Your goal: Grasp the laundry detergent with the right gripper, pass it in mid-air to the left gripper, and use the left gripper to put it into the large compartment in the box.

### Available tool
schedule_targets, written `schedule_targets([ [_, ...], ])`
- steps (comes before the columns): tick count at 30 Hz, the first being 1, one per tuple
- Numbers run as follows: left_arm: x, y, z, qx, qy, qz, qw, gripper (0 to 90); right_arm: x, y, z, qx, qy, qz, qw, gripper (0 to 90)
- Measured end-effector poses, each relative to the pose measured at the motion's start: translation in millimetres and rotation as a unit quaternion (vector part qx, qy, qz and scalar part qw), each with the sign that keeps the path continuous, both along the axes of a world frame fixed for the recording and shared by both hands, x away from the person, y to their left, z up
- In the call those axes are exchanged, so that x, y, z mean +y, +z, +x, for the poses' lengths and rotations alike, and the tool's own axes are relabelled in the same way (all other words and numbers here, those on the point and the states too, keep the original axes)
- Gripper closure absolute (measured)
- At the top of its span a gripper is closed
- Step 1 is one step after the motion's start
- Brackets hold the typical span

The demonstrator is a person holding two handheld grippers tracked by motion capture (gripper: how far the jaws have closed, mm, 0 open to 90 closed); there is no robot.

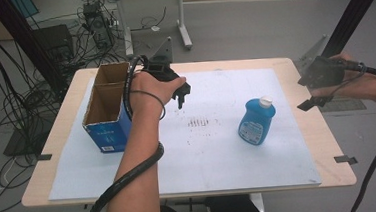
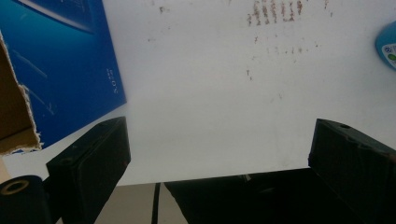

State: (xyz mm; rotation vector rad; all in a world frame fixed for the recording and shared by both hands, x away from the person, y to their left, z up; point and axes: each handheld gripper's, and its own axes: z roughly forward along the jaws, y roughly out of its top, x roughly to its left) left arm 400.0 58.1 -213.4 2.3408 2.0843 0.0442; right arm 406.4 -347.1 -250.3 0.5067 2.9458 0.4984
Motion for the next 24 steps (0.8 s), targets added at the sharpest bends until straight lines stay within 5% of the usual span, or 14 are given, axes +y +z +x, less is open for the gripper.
schedule_targets([
  [13,7.1,-0.2,-4.9,-0.001,0.001,-0.001,1.0,6.0,3.2,-46.0,-33.7,-0.001,-0.022,0.071,0.9972,3.6],
  [24,9.0,-1.5,-6.8,-0.001,0.002,0.0,1.0,5.9,7.9,-74.3,-48.5,-0.013,-0.046,0.104,0.9934,3.6],
])
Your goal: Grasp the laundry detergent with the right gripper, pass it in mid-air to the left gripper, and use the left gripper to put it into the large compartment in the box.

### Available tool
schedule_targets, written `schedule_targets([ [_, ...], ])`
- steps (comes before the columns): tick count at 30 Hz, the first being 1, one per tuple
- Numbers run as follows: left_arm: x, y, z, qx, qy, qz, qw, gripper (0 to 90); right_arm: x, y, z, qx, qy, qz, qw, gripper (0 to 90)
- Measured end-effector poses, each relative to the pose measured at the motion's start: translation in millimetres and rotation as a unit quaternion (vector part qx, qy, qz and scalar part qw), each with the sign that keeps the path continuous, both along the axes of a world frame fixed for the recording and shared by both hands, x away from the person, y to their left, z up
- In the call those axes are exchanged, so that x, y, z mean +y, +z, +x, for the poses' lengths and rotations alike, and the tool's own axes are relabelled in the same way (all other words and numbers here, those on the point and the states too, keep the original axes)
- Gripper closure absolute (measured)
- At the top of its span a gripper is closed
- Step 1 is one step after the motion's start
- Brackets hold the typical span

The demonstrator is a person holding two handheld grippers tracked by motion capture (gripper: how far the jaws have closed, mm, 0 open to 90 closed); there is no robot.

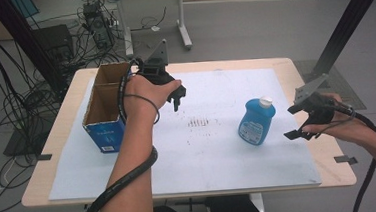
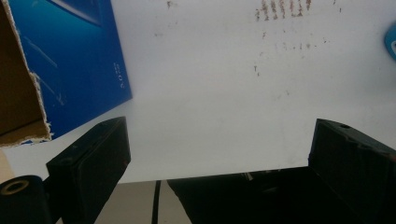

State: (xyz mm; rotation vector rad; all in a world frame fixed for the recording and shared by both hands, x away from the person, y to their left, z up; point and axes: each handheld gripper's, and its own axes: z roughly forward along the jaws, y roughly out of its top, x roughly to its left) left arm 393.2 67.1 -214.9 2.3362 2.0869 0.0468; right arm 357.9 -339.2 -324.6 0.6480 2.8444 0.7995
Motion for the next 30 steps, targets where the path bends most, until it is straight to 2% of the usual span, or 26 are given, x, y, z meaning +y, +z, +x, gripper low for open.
schedule_targets([
  [5,-0.4,0.1,-0.8,-0.001,0.0,0.001,1.0,5.9,3.5,-14.0,-3.4,-0.016,-0.017,0.013,0.9996,3.5],
  [9,-0.1,1.2,-1.2,-0.001,0.0,0.001,1.0,5.9,7.1,-23.6,-4.3,-0.019,-0.03,0.029,0.9989,3.2],
  [20,0.8,-2.3,-1.4,0.002,0.0,0.0,1.0,5.9,22.5,-39.5,-8.5,-0.041,-0.041,0.063,0.9963,3.3],
  [30,-0.3,-4.6,-0.8,0.004,-0.002,-0.001,1.0,5.9,31.7,-53.1,-8.9,-0.062,-0.061,0.098,0.9914,2.8],
])
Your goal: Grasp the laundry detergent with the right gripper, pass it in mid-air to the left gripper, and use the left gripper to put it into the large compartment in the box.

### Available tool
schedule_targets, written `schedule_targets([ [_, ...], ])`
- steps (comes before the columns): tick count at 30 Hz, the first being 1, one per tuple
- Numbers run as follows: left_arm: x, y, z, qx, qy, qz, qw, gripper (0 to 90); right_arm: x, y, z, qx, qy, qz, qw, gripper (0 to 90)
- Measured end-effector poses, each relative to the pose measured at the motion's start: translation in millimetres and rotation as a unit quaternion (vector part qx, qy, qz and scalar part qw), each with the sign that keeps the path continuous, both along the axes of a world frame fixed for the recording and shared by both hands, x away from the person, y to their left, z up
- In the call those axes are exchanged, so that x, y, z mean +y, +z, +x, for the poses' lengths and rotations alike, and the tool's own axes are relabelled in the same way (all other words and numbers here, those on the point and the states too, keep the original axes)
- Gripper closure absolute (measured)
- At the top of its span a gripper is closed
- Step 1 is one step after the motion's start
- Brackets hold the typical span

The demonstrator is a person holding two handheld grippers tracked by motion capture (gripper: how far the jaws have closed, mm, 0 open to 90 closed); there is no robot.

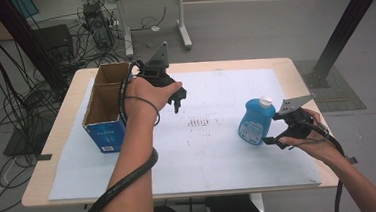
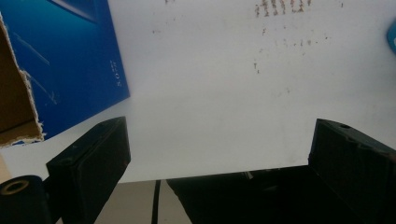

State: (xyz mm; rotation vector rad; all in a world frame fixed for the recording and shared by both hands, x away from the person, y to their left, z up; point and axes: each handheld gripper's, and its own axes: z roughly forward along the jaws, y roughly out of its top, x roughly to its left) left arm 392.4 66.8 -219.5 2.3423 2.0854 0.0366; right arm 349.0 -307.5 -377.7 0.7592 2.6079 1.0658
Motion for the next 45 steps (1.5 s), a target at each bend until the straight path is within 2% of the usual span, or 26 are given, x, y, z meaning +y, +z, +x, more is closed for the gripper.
schedule_targets([
  [8,-1.0,-1.3,0.3,0.001,0.002,0.001,1.0,5.9,6.5,-8.5,-0.2,-0.013,-0.014,0.012,0.9998,2.6],
  [15,-2.2,-2.1,1.2,0.003,0.0,0.002,1.0,5.9,11.9,-13.1,0.2,-0.033,-0.026,0.022,0.9989,2.4],
  [22,-3.9,-3.6,1.6,0.004,-0.001,0.003,1.0,5.9,14.9,-17.6,-0.4,-0.039,-0.032,0.034,0.9981,2.3],
  [45,-7.2,-2.5,3.4,0.001,-0.003,0.003,1.0,5.9,17.9,-21.8,0.6,-0.059,-0.051,0.052,0.9956,1.9],
])
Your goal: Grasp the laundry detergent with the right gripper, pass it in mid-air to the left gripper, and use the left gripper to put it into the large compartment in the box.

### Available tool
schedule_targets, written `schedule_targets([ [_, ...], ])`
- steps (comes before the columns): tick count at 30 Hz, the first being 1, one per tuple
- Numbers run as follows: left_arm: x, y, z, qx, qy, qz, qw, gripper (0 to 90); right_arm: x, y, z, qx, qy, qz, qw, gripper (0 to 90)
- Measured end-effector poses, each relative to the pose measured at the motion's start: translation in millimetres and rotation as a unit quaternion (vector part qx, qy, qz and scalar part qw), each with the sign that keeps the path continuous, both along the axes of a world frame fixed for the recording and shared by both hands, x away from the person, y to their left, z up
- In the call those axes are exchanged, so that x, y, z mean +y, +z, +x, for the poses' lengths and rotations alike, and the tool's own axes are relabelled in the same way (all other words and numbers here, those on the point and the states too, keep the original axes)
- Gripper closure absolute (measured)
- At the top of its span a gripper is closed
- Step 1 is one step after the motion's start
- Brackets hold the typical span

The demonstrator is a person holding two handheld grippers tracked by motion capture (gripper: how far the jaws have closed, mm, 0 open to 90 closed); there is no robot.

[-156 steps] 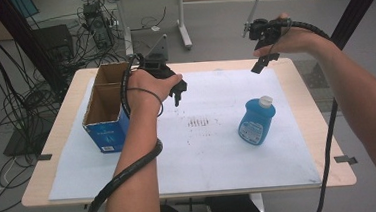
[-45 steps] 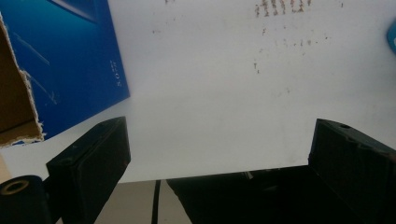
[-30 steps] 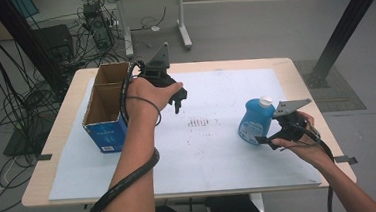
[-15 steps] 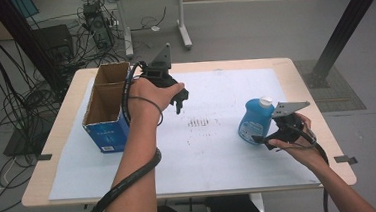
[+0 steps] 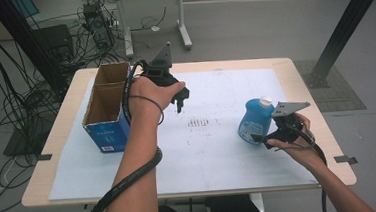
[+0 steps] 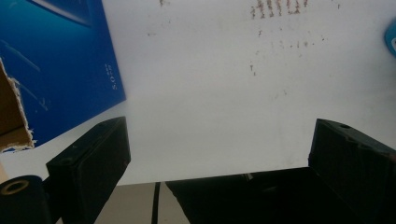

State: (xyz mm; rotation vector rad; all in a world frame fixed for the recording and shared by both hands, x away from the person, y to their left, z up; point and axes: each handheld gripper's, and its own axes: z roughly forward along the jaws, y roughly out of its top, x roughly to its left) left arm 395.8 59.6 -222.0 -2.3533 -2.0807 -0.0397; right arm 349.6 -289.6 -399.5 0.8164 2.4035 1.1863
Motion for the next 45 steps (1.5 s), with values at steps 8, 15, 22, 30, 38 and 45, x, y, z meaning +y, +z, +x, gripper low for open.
schedule_targets([
  [8,0.2,0.1,0.4,0.001,-0.001,-0.001,1.0,5.9,1.1,-0.4,0.3,-0.006,-0.004,0.004,1.0,1.8],
  [15,0.8,-0.1,1.3,-0.001,0.001,-0.002,1.0,5.9,1.1,-0.9,0.5,-0.009,-0.005,0.008,0.9999,1.8],
  [22,-1.1,-0.5,1.9,0.0,-0.003,-0.002,1.0,5.9,0.3,0.2,0.4,-0.012,-0.007,0.01,0.9999,1.8],
  [30,-1.6,0.4,2.1,-0.001,-0.003,-0.002,1.0,5.9,0.5,1.2,0.2,-0.014,-0.006,0.013,0.9998,1.8],
  [38,-1.4,1.2,2.4,-0.001,-0.003,-0.001,1.0,5.9,1.0,2.6,0.8,-0.018,-0.008,0.014,0.9997,1.7],
  [45,-2.4,0.9,2.8,-0.002,-0.001,0.002,1.0,6.0,1.0,1.7,0.4,-0.019,-0.009,0.019,0.9996,1.7],
])
